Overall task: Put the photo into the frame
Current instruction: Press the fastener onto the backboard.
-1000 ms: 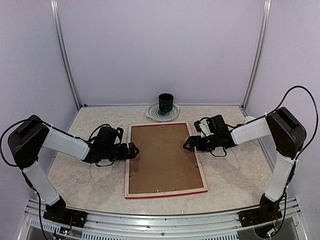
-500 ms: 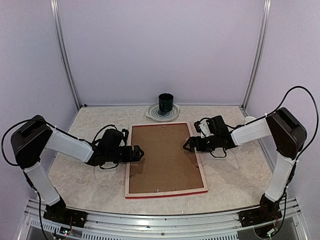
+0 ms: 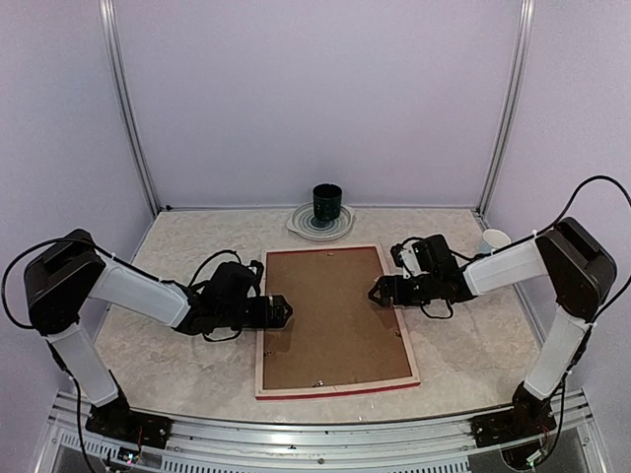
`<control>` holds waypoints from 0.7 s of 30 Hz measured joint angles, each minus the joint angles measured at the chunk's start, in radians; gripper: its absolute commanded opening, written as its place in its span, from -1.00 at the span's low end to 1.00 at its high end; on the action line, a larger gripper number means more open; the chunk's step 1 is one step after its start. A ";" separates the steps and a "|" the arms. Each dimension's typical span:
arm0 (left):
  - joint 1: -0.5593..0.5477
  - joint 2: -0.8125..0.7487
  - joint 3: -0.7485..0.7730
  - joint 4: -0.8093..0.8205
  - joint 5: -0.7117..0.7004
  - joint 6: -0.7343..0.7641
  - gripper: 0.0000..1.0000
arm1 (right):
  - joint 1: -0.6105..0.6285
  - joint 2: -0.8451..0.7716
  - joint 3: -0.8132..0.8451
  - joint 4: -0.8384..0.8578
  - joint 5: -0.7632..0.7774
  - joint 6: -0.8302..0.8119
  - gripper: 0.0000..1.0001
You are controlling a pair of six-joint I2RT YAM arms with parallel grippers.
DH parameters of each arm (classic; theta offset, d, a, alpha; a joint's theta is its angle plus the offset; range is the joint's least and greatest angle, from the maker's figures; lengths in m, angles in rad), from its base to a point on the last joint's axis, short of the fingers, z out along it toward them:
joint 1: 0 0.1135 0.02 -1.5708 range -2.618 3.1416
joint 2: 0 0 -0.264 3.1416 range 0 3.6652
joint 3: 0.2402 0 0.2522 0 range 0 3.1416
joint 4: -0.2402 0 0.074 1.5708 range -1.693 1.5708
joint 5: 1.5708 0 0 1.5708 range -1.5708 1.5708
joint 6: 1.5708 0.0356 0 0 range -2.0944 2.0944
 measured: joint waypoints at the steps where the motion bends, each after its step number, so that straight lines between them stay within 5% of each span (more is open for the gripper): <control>1: -0.005 -0.004 -0.001 -0.008 -0.004 -0.002 0.98 | 0.004 -0.002 -0.004 0.002 0.008 0.002 0.77; 21: 0.057 -0.132 0.108 -0.275 -0.089 0.021 0.98 | 0.050 -0.009 0.214 -0.336 0.252 0.003 0.93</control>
